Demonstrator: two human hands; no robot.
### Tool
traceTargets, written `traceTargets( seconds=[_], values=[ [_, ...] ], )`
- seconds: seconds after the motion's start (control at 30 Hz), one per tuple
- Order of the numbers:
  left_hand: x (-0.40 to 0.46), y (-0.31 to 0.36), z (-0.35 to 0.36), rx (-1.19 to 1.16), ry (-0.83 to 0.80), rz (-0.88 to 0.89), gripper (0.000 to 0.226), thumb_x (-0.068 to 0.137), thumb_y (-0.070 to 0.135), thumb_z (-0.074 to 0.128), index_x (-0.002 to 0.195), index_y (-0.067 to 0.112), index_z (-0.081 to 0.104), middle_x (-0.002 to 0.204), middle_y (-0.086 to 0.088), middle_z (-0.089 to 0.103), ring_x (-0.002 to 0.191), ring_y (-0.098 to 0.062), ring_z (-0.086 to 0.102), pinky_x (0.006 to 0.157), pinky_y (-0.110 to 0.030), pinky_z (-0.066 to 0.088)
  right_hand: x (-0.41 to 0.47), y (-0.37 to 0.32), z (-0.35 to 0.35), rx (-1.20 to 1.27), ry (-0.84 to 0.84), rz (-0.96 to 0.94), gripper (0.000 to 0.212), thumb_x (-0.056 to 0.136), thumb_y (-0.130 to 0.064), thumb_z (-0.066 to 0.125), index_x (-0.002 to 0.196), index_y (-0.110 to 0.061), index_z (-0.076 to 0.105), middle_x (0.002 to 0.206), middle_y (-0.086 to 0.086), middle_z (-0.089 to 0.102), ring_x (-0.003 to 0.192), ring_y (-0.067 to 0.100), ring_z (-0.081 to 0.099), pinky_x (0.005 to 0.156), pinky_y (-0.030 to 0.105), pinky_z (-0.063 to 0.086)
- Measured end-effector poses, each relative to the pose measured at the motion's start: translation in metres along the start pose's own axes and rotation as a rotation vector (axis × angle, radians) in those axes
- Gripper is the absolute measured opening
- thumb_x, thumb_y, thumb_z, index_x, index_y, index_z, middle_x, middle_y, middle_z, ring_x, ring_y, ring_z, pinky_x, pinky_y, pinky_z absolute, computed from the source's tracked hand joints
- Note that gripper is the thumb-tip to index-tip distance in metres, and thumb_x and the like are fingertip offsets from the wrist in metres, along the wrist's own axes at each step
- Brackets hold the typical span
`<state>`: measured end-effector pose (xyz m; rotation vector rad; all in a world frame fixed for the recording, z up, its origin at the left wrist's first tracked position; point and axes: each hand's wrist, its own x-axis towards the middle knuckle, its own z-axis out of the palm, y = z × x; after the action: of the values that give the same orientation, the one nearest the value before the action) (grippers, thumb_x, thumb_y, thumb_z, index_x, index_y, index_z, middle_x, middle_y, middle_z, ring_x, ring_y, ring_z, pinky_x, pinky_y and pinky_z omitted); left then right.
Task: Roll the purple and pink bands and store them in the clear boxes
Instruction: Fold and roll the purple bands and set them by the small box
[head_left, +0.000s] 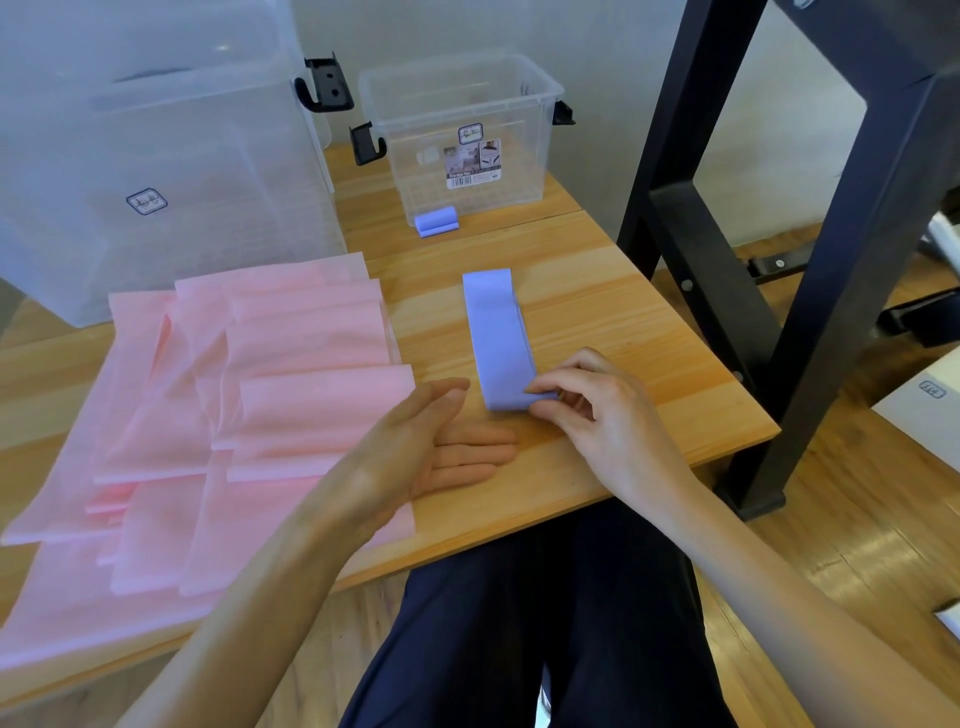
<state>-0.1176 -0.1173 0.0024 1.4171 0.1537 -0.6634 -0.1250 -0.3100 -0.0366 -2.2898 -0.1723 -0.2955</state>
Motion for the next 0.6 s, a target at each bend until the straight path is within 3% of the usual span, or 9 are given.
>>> traceTargets(
  seconds=[0.13, 0.27, 0.4, 0.53, 0.6],
  values=[
    [0.016, 0.003, 0.005, -0.204, -0.109, -0.055, 0.028, 0.105, 0.023, 0.042, 0.129, 0.019, 0.055, 0.115, -0.022, 0.070, 0.102, -0.029, 0.072, 0.084, -0.032, 0.060, -0.004, -0.006, -0.004, 0.021, -0.037, -0.022, 0.015, 0.090, -0.018, 0.071, 0.104, -0.015, 0.075, 0.096, -0.003, 0.058, 0.084, 0.006, 0.056, 0.076, 0.013, 0.042],
    [0.026, 0.003, 0.006, -0.190, -0.102, -0.028, 0.023, 0.100, 0.008, 0.048, 0.112, 0.004, 0.068, 0.115, -0.015, 0.072, 0.094, -0.017, 0.073, 0.080, -0.023, 0.059, -0.009, -0.008, -0.009, 0.050, -0.090, -0.025, 0.017, 0.090, -0.021, 0.070, 0.106, -0.019, 0.074, 0.096, -0.007, 0.057, 0.088, 0.007, 0.056, 0.078, 0.014, 0.044],
    [0.027, 0.000, 0.006, -0.206, -0.088, 0.006, 0.022, 0.096, 0.002, 0.051, 0.104, 0.005, 0.072, 0.107, -0.009, 0.075, 0.091, -0.013, 0.073, 0.080, -0.020, 0.059, -0.015, -0.012, -0.009, 0.132, 0.035, 0.070, 0.027, 0.085, -0.022, 0.076, 0.111, -0.020, 0.070, 0.095, -0.015, 0.060, 0.085, -0.001, 0.058, 0.072, 0.010, 0.046],
    [0.028, -0.002, 0.009, -0.199, -0.048, 0.039, 0.021, 0.096, 0.001, 0.052, 0.101, 0.006, 0.072, 0.102, -0.008, 0.076, 0.086, -0.012, 0.074, 0.077, -0.020, 0.059, -0.023, -0.019, 0.003, 0.104, 0.149, 0.152, 0.041, 0.076, -0.043, 0.081, 0.108, -0.021, 0.069, 0.092, -0.015, 0.064, 0.073, 0.005, 0.061, 0.064, 0.015, 0.048],
    [0.028, -0.004, 0.012, -0.198, -0.056, 0.056, 0.022, 0.096, 0.002, 0.052, 0.102, 0.006, 0.072, 0.103, -0.009, 0.076, 0.085, -0.013, 0.073, 0.078, -0.021, 0.059, -0.025, -0.022, 0.011, -0.048, 0.195, 0.183, 0.048, 0.071, -0.061, 0.075, 0.102, -0.024, 0.069, 0.090, -0.014, 0.064, 0.071, 0.006, 0.058, 0.064, 0.022, 0.048]
  ],
)
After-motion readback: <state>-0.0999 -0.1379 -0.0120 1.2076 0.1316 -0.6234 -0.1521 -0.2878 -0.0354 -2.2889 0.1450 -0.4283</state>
